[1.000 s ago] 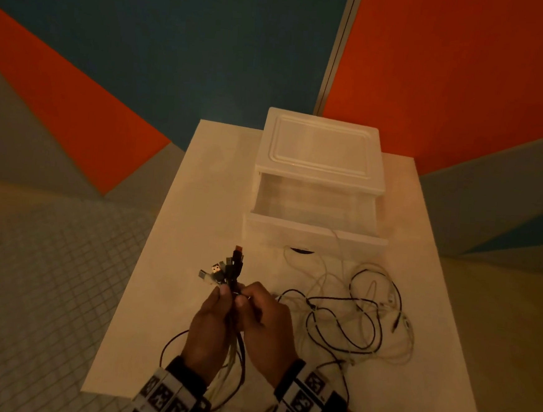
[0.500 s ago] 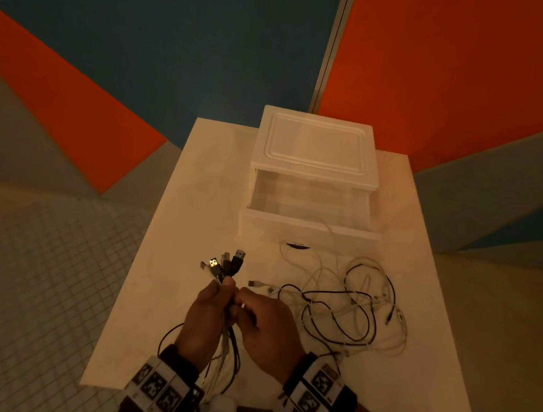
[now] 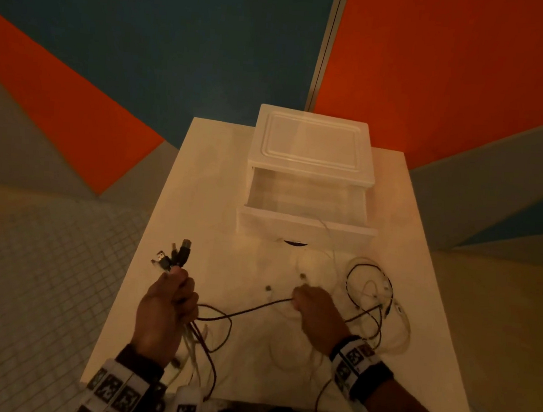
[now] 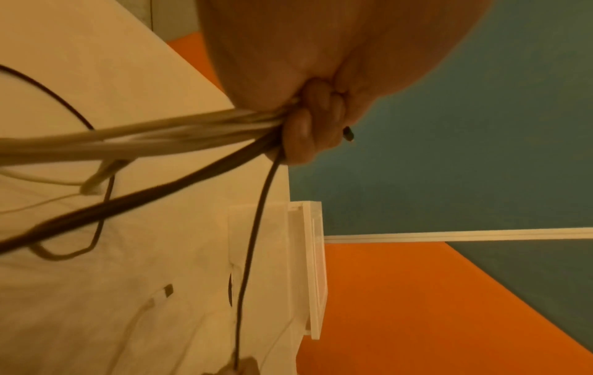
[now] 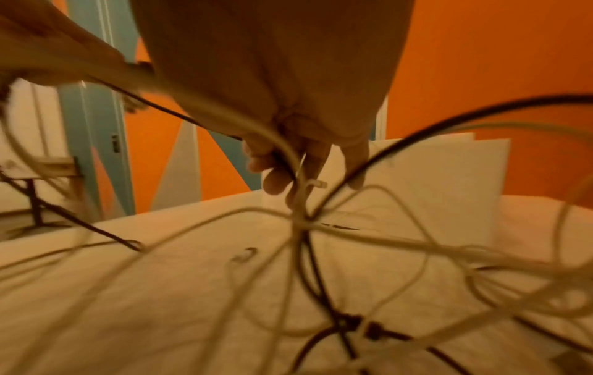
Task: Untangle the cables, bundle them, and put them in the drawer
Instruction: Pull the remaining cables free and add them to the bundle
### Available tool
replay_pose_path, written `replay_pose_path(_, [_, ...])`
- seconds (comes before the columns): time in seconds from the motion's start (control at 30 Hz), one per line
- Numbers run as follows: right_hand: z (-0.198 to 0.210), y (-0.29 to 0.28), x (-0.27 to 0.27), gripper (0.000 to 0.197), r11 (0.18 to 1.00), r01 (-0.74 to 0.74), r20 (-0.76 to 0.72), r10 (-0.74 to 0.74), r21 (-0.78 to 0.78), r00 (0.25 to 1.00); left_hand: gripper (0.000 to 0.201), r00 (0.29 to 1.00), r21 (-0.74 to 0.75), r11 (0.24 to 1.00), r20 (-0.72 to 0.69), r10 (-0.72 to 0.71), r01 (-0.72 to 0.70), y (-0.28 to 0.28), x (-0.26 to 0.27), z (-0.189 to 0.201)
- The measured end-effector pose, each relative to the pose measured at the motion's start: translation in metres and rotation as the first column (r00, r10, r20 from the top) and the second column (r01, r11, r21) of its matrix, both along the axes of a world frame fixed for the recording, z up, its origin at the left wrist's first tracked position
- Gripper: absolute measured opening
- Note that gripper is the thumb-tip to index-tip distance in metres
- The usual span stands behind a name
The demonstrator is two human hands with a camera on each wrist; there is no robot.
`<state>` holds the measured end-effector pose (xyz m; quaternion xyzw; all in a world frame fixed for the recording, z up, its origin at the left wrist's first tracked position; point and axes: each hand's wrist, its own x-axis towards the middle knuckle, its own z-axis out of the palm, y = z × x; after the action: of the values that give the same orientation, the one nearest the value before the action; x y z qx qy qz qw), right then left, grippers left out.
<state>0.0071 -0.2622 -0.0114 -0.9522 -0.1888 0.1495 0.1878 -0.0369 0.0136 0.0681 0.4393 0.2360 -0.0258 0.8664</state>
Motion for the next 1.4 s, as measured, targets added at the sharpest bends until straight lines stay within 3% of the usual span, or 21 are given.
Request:
replay_pose_path(0.1, [0.007,-0.023,0.026,0.028,0.980,0.078,-0.007,-0.080,-0.182,0.997,0.032,0.998,-0.036,0.997,0.014,0.062,-0.062,0.017,-0.003,0.001])
replay_pose_path(0.2, [0.017,-0.033,0.048,0.042,0.964,0.152,0.114,-0.130,-0.217,0.985,0.035,0.994,-0.103,0.989,0.004,0.106,-0.105,0.030,-0.007,0.001])
replay_pose_path(0.27, [0.030,-0.029,0.061,0.031,0.959,0.175,0.147,-0.144,-0.223,0.979,0.034,0.993,-0.077,0.990,-0.014,0.117,-0.117,0.032,-0.009,0.001])
replay_pose_path(0.3, [0.036,-0.026,0.066,0.028,0.971,0.169,0.125,-0.149,-0.168,0.981,0.034,0.993,-0.054,0.992,-0.024,0.112,-0.113,0.031,-0.009,0.001])
replay_pose_path(0.37, [0.055,-0.011,0.072,0.035,0.967,0.195,-0.001,-0.198,0.163,0.980,0.032,0.995,0.005,0.996,-0.045,0.088,-0.087,0.023,-0.011,-0.002])
replay_pose_path(0.4, [0.065,-0.002,0.073,0.034,0.916,0.224,-0.046,-0.222,0.334,0.974,0.031,0.996,0.035,0.997,-0.055,0.072,-0.070,0.019,-0.011,-0.003])
replay_pose_path(0.47, [0.082,0.017,0.071,0.026,0.811,0.256,-0.088,-0.247,0.526,0.965,0.029,0.997,0.076,0.996,-0.068,0.040,-0.035,0.008,-0.010,-0.004])
replay_pose_path(0.63, [0.127,0.057,0.065,0.020,0.536,0.313,-0.247,-0.194,0.784,0.950,0.028,0.999,0.254,0.966,-0.029,-0.033,0.039,-0.015,-0.005,0.000])
replay_pose_path(0.73, [0.141,0.070,0.055,0.019,0.474,0.316,-0.319,-0.077,0.821,0.945,0.035,0.996,0.275,0.958,0.018,-0.091,0.083,-0.024,-0.003,0.004])
replay_pose_path(0.9, [0.140,0.085,0.032,0.014,0.487,0.243,-0.306,0.052,0.839,0.951,0.038,0.994,0.214,0.971,0.018,-0.109,0.103,-0.039,0.006,0.003])
replay_pose_path(1.03, [0.118,0.087,0.026,0.018,0.516,0.221,-0.294,0.063,0.827,0.954,0.023,0.987,0.152,0.978,0.053,-0.150,0.140,-0.042,0.011,0.008])
replay_pose_path(1.07, [0.106,0.085,0.026,0.030,0.547,0.225,-0.303,0.057,0.807,0.951,0.021,0.983,0.134,0.978,0.074,-0.168,0.157,-0.040,0.011,0.011])
replay_pose_path(1.17, [0.060,0.078,0.024,0.052,0.767,0.184,-0.385,0.088,0.614,0.919,0.026,0.974,0.054,0.982,0.124,-0.187,0.182,-0.034,0.012,0.016])
replay_pose_path(1.23, [0.040,0.079,0.018,0.041,0.860,0.105,-0.448,0.152,0.499,0.881,0.028,0.974,0.037,0.984,0.142,-0.175,0.172,-0.030,0.012,0.020])
replay_pose_path(1.3, [0.027,0.078,0.016,0.022,0.924,-0.028,-0.369,0.179,0.381,0.912,0.029,0.976,0.041,0.988,0.152,-0.154,0.150,-0.025,0.011,0.024])
replay_pose_path(1.4, [0.008,0.065,0.024,0.022,0.971,-0.031,-0.317,0.108,0.236,0.942,0.027,0.982,0.041,0.996,0.167,-0.086,0.081,-0.010,0.009,0.028])
